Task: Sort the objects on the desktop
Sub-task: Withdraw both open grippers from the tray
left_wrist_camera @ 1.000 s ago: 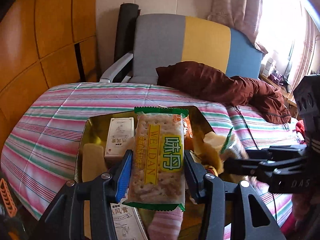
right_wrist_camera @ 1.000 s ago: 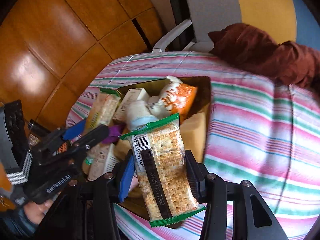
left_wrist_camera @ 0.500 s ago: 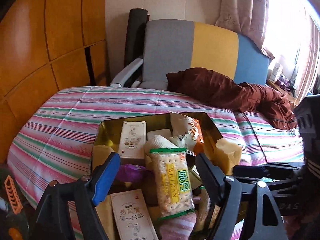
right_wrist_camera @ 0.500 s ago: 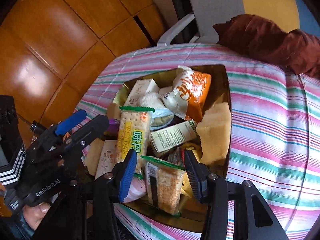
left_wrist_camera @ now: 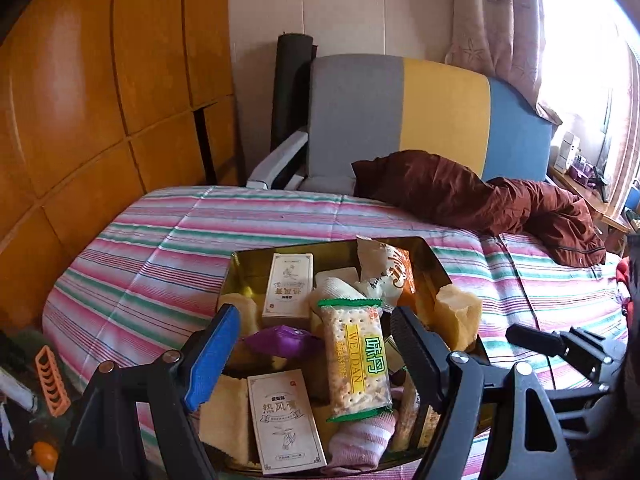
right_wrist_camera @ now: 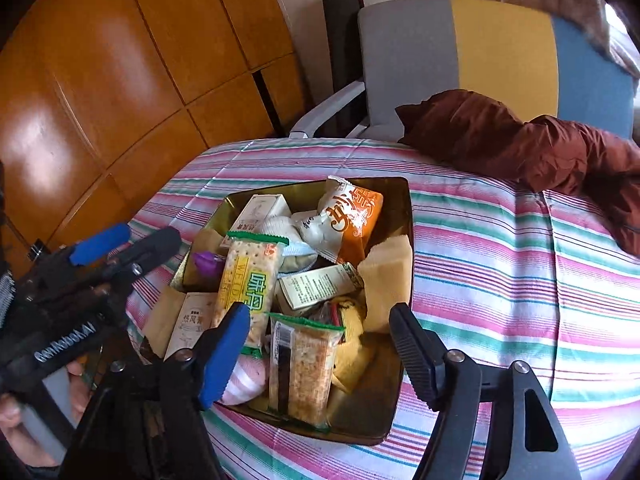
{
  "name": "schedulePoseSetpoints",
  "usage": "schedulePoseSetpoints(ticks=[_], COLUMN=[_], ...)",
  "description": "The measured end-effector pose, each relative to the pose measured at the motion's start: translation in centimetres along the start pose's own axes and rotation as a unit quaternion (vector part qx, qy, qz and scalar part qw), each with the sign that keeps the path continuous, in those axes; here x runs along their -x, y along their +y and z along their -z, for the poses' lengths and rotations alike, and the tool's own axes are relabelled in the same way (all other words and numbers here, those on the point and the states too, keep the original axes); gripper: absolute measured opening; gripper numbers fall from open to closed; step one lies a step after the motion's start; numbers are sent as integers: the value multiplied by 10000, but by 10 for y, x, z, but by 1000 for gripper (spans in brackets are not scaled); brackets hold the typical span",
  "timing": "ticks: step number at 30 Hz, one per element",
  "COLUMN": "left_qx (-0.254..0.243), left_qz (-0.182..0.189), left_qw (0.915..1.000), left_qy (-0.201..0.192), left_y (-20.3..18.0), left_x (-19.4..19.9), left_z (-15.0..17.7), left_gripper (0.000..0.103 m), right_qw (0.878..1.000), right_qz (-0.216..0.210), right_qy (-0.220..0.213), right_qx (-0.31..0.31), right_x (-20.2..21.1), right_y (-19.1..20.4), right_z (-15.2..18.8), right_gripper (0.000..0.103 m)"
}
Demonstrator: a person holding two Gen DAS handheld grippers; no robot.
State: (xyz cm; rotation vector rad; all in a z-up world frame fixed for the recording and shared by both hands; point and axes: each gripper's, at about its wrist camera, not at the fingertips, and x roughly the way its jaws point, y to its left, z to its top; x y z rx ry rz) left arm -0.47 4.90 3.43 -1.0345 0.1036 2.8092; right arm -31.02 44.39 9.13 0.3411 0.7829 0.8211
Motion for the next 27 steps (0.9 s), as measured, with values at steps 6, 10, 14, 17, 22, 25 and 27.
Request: schedulePoseSetpoints(ticks=[6, 10, 14, 17, 22, 25, 27], left_qx=[-80, -49, 88, 53, 30, 37, -8], left_qz=[-379, -445, -222, -185, -81, -75, -68], left_qw=[9990, 9987, 9997, 9998, 9999, 9999, 9999], left_qy=[-231, -247, -86, -30, -65, -80, -74], left_y=[-4, -4, -1, -2, -2, -1, -2], left_x=[17, 18, 13, 9, 8, 8, 7], left_z=[2, 3, 5, 7, 9, 9, 9], left_gripper=[79, 79, 77, 75, 55, 55, 55], right_qw=[9999, 9998, 9994, 9992, 9989, 9988, 9987], right_qz=[58, 63, 125, 158, 222, 247, 273], right_qy=[16, 15, -7, -25, -56, -85, -128], right_qx=[128, 213, 333, 376, 414, 417, 400], right_x=[-2, -3, -1, 0, 0, 0, 2], right_y=[7, 12, 16, 18, 20, 19, 18], right_z=[11, 16, 19, 20, 20, 20, 20], right_gripper=[74, 74, 76, 77, 77, 77, 77])
